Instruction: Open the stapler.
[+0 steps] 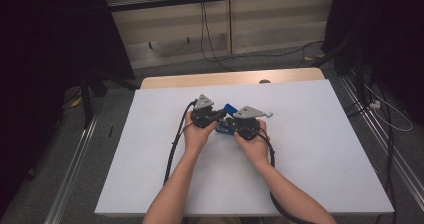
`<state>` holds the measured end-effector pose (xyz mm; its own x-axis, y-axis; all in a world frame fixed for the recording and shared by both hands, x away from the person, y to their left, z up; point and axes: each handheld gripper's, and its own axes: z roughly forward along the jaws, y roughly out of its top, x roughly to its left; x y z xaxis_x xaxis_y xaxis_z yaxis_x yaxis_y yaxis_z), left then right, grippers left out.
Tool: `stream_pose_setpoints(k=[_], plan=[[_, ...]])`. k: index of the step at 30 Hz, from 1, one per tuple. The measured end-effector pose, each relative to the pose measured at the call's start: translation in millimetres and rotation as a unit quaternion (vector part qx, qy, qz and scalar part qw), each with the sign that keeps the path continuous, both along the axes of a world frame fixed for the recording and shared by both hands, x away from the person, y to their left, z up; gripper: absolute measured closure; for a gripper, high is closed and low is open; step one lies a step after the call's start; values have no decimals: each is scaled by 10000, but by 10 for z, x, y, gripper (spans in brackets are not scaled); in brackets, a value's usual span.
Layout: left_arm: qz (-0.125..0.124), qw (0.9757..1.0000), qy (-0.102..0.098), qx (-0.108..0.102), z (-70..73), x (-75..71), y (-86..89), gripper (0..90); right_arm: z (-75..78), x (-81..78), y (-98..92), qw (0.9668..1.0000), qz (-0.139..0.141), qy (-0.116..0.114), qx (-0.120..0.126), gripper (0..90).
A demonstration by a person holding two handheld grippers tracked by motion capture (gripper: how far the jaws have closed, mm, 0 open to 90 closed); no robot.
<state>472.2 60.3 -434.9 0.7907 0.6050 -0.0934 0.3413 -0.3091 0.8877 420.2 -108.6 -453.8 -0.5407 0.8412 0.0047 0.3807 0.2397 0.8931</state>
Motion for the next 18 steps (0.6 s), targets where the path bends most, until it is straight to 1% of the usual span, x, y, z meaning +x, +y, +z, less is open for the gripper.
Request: stream_pose_setpoints(k=[3, 5, 8, 9, 10, 11, 12, 13, 14, 16, 18], plan=[[-65, 10000, -19, 36, 21, -39, -57, 900, 12, -50, -31, 10000, -9, -39, -12, 900], [-60, 9999, -64, 122, 47, -59, -78, 900, 24, -89, -59, 10000, -34, -70, 61, 900], [-25, 9999, -35, 152, 68, -89, -84, 900, 46, -137, -83, 9999, -6, -101, 52, 900], [-40, 9998, -77, 205, 79, -97, -82, 900, 51, -148, -87, 9999, 4, -120, 37, 900], [-30, 9996, -117, 248, 94, -108, -80, 900, 55, -154, -91, 9999, 15, -144, 53, 900], [-5, 9997, -126, 212, 107, -122, -81, 900, 58, -158, -90, 9998, 30, -161, 97, 900], [-3, 9997, -145, 209, 126, -134, -83, 900, 61, -159, -84, 9998, 34, -172, 107, 900], [51, 9997, -130, 208, 144, -152, -89, 900, 59, -158, -73, 9998, 41, -169, 114, 900], [81, 9995, -179, 231, 160, -165, -93, 900, 51, -154, -61, 9998, 40, -161, 132, 900], [67, 9994, -206, 277, 173, -180, -100, 900, 30, -142, -38, 9997, 41, -179, 135, 900], [54, 9994, -201, 265, 160, -163, -81, 900, 21, -132, -30, 9997, -27, -223, 99, 900]])
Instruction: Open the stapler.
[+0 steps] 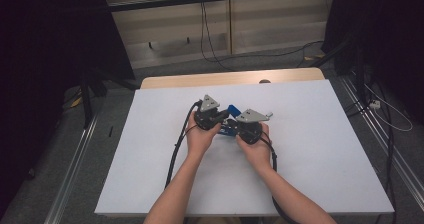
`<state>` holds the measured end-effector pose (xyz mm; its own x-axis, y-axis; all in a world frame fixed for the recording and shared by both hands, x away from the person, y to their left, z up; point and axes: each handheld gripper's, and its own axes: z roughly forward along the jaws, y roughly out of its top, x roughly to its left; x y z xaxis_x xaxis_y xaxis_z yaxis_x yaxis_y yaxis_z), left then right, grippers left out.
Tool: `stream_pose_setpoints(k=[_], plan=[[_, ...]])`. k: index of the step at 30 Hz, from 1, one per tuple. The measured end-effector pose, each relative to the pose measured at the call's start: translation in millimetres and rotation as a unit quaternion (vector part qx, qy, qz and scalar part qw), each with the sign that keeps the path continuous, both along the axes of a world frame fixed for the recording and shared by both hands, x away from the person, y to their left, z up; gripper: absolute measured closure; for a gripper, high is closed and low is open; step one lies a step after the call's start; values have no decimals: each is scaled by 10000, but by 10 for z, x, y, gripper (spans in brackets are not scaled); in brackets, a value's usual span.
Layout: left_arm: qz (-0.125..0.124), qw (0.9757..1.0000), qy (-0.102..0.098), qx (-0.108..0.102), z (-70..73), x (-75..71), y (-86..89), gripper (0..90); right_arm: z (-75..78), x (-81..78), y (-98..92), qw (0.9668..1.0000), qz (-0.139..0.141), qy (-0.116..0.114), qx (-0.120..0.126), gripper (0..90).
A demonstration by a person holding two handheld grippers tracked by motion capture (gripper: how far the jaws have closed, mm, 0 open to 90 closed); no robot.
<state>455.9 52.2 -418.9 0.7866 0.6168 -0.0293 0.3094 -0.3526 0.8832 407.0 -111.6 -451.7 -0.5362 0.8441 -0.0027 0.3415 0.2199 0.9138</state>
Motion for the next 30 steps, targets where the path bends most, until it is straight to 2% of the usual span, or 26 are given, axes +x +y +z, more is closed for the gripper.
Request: stream_pose_setpoints(k=[3, 9, 12, 17, 20, 25, 30], plan=[[34, 9999, -102, -4, -16, 18, 11, 900, 1, 35, 1, 10000, -5, 15, 18, 900], [38, 9999, -106, -96, -32, 53, 29, 900, 2, 100, 58, 10000, -87, 43, 11, 900], [22, 9999, -36, -97, -58, 75, 42, 900, 1, 95, 98, 9996, -166, -59, -242, 900], [35, 9999, 8, -120, -90, 96, 54, 900, 2, 88, 85, 9986, -366, -182, -341, 900], [51, 9999, 39, -160, -103, 107, 55, 899, -13, 100, 64, 9987, -376, -99, -318, 900], [39, 9999, 26, -132, -116, 109, 44, 899, -39, 73, 40, 9982, -311, -136, -486, 900], [44, 9999, 63, -150, -158, 128, 26, 898, -42, 40, -16, 9988, -194, -48, -449, 900]])
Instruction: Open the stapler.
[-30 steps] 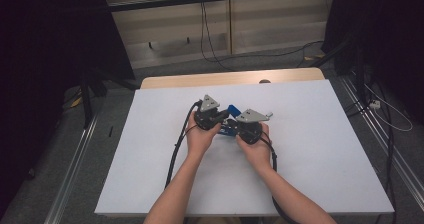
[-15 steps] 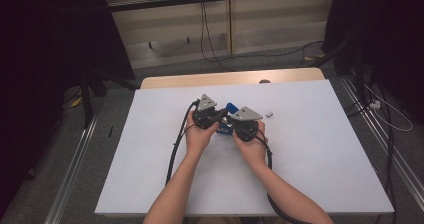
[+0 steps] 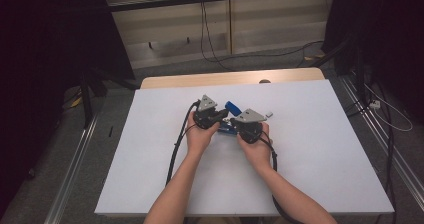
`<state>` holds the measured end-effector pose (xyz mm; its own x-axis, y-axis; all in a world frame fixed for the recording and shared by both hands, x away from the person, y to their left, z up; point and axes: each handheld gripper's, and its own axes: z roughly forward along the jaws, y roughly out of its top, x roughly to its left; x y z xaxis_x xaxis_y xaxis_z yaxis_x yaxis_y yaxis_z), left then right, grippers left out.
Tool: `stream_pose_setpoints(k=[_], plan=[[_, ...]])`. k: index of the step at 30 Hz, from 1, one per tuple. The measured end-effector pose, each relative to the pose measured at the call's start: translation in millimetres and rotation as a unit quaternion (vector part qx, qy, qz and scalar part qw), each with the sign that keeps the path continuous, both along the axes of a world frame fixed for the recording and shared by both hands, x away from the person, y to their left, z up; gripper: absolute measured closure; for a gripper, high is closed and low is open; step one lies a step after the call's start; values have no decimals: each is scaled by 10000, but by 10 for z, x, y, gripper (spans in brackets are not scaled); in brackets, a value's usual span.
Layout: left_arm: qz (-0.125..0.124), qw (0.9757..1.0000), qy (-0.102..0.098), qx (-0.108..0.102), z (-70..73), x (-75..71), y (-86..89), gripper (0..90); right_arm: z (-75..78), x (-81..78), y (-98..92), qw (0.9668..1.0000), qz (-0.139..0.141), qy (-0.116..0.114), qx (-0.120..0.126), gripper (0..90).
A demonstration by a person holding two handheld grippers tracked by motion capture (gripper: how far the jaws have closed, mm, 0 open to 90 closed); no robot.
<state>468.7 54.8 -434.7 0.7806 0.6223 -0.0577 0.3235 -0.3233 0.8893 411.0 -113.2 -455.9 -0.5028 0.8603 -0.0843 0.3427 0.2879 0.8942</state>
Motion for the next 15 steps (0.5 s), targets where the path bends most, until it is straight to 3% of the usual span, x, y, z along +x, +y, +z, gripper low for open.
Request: stream_pose_setpoints(k=[3, 7, 15], plan=[[25, 10000, 60, 7, -35, 24, 0, 899, 13, -32, -3, 9999, 109, 77, -8, 900], [9, 9999, 116, 12, -46, 31, 13, 900, 69, -104, -1, 9995, 304, -2, -104, 900], [-1, 10000, 49, 56, 6, -18, -15, 900, 176, -182, -141, 9987, 462, -81, -200, 900]])
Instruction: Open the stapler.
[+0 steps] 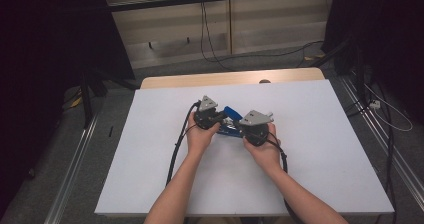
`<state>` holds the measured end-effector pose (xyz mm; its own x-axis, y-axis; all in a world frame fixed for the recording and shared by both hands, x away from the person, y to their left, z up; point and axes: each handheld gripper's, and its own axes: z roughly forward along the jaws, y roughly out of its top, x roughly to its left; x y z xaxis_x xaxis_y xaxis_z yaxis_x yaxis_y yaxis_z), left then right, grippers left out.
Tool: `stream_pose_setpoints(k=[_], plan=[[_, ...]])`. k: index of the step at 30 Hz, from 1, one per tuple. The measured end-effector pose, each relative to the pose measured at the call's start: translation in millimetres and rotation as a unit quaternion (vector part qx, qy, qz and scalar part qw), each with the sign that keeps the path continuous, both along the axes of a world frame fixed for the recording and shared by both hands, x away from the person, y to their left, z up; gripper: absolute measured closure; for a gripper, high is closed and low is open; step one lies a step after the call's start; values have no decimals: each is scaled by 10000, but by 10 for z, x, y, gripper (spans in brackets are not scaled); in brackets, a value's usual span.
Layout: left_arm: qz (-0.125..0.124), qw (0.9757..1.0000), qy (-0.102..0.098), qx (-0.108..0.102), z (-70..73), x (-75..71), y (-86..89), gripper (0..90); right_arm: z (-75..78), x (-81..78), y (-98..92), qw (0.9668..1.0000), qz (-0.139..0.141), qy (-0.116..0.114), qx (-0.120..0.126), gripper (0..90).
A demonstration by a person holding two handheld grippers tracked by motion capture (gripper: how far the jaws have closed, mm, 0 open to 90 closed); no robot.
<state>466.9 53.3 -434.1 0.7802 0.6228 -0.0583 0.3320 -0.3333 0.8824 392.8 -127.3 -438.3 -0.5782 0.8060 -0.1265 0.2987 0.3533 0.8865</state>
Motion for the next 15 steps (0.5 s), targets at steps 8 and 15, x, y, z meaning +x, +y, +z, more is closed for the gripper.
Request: stream_pose_setpoints(k=[8, 15], plan=[[-23, 9999, -75, 77, 69, -75, -36, 900, -70, -76, -63, 9998, 83, 132, 143, 900], [126, 9997, -30, 191, 135, -157, -71, 900, -79, -107, -53, 9995, 123, 118, 275, 900]])
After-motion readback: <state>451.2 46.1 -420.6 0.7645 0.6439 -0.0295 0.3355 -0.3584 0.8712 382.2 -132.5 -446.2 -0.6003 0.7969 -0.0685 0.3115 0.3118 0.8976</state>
